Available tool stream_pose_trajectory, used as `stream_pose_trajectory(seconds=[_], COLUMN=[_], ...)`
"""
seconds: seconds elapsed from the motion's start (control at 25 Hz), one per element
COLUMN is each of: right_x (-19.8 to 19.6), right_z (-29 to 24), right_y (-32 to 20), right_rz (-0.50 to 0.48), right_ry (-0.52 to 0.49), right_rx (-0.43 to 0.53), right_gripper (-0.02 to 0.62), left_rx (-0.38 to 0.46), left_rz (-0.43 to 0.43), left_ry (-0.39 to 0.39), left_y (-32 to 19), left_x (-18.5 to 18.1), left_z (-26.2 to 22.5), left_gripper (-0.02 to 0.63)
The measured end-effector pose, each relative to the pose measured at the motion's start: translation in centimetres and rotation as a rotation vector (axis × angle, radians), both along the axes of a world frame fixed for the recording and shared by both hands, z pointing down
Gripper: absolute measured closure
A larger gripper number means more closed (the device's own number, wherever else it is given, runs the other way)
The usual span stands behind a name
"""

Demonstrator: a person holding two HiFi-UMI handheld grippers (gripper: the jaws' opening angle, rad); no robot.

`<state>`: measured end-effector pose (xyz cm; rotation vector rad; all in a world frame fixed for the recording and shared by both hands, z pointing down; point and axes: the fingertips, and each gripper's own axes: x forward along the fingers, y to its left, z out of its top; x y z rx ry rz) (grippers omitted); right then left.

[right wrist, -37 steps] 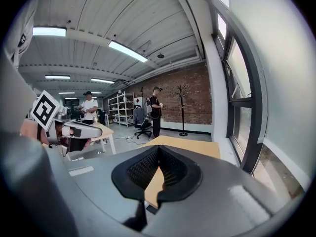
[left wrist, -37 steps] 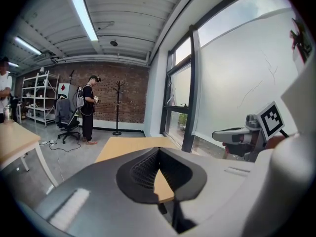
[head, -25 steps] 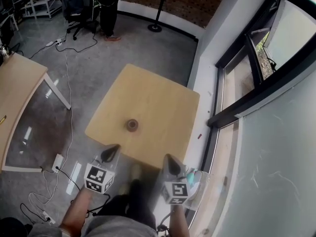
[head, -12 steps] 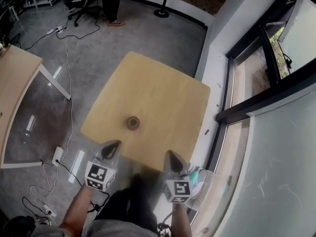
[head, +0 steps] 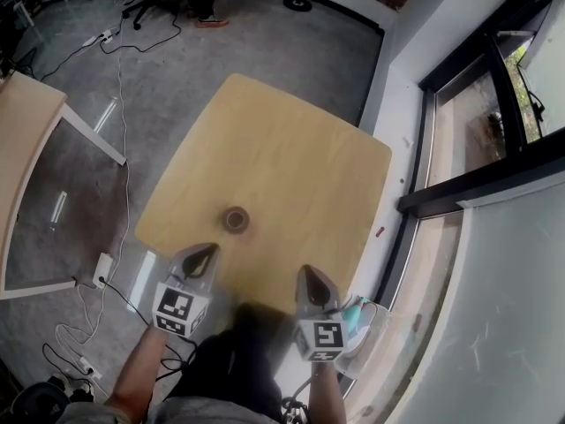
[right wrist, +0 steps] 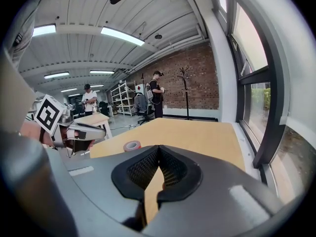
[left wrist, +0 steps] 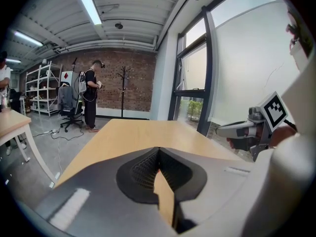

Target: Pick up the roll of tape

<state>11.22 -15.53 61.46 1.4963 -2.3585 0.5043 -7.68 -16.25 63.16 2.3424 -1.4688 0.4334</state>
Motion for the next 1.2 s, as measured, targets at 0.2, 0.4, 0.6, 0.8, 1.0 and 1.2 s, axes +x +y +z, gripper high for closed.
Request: stream_pose_trajectory(seconds=[0.2, 0.4, 0.6, 0.8, 1.0, 1.2], right_x=[0.4, 0.7, 1.3, 1.6, 1.8, 1.9], right_z=[1.9, 3.6, 4.4, 4.4, 4.9, 5.8], right_y=[-1.1, -2.1, -3.2, -4.4, -5.5, -6.0], right_rz=[-0.009, -0.021, -0.028, -0.032, -0.036, -0.047], right_ry=[0.002, 0.002, 0.004, 0.002, -0.001, 0.013], right_rx=[-0.019, -0.039, -0.056, -0.057, -0.065, -0.080], right_gripper=[0.581, 0.583, 0.581, 0.583, 0.583, 0.581], left_rx=[-0.022, -0.043, -0.069, -0.077, -0.113, -0.091], left_rz=[0.004, -0.002, -0.004, 0.000, -0.012, 0.023], left_ry=[-0.014, -0.028, -0.012, -0.008, -0.019, -0.087], left_y=[-0.9, -2.0, -3.0, -3.9, -5.0, -5.9], left_x=[0.5, 0.7, 1.1, 1.5, 1.6, 2.2], left_z=[2.2, 4.1, 4.7, 5.1, 6.5, 7.4], left_gripper=[0.604, 0.604, 0.542, 0.443, 0.354, 0.240])
